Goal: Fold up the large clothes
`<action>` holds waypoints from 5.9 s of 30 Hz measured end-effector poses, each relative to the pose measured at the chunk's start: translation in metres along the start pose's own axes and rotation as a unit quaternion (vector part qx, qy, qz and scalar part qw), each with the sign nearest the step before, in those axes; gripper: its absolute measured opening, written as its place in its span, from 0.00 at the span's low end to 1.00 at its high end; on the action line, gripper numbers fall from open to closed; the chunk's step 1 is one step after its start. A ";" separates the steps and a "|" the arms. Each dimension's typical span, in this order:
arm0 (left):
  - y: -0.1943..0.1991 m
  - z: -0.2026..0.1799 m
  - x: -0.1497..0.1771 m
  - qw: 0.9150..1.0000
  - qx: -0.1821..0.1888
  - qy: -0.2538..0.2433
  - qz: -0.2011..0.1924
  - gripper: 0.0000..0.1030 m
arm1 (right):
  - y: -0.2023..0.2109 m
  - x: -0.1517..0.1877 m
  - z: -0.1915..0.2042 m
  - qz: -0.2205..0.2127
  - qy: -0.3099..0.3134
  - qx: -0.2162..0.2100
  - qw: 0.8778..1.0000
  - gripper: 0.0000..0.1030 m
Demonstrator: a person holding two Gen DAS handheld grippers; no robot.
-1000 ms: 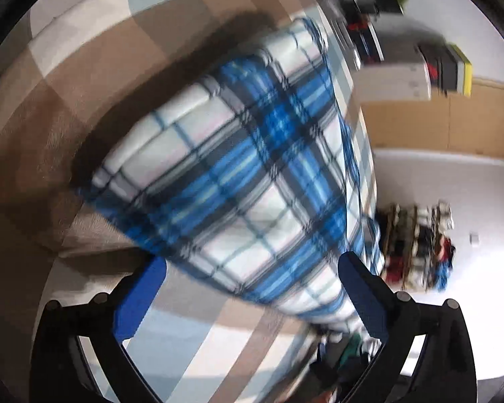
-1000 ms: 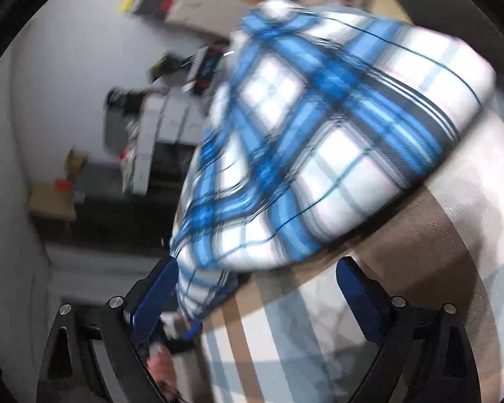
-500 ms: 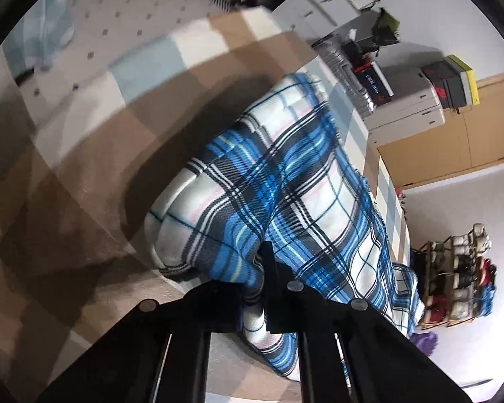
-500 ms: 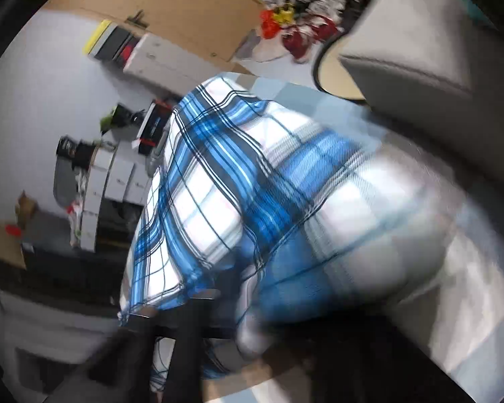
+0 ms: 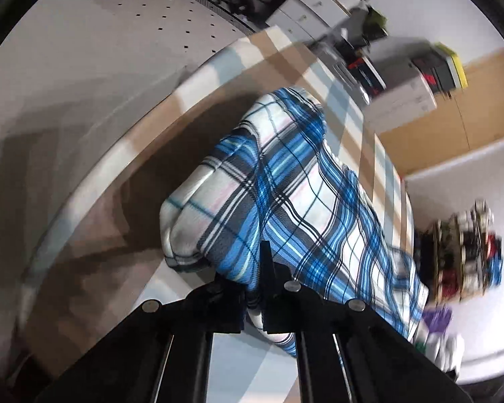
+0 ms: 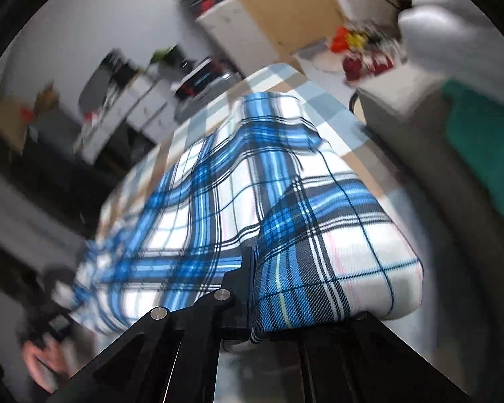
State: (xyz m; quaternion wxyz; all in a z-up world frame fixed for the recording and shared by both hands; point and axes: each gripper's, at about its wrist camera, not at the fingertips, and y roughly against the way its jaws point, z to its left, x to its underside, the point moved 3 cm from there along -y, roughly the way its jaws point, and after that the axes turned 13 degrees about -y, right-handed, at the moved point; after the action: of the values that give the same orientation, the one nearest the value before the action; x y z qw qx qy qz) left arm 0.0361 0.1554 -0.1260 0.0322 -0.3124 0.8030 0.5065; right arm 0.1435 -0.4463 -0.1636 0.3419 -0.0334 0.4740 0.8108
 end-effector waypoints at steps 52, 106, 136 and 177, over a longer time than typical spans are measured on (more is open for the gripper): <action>-0.107 -0.089 0.025 0.930 -0.074 -0.346 0.098 0.72 | -0.108 0.048 0.141 0.099 0.305 0.188 0.928 0.46; -0.133 -0.132 0.067 0.894 -0.097 -0.428 0.092 0.83 | -0.110 0.037 0.158 0.056 0.224 0.138 0.963 0.61; -0.127 -0.124 0.064 0.895 -0.084 -0.427 0.097 0.83 | -0.097 0.107 0.128 0.016 0.257 0.132 0.957 0.78; -0.117 -0.097 0.053 0.886 -0.144 -0.418 0.142 0.99 | -0.004 0.058 0.092 -0.074 0.109 0.015 0.991 0.78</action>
State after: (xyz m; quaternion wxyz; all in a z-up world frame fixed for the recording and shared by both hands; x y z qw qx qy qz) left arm 0.0819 0.0158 -0.1908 0.2470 0.0443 0.6696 0.6991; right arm 0.1264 -0.3414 -0.1383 0.3479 -0.1517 0.5170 0.7672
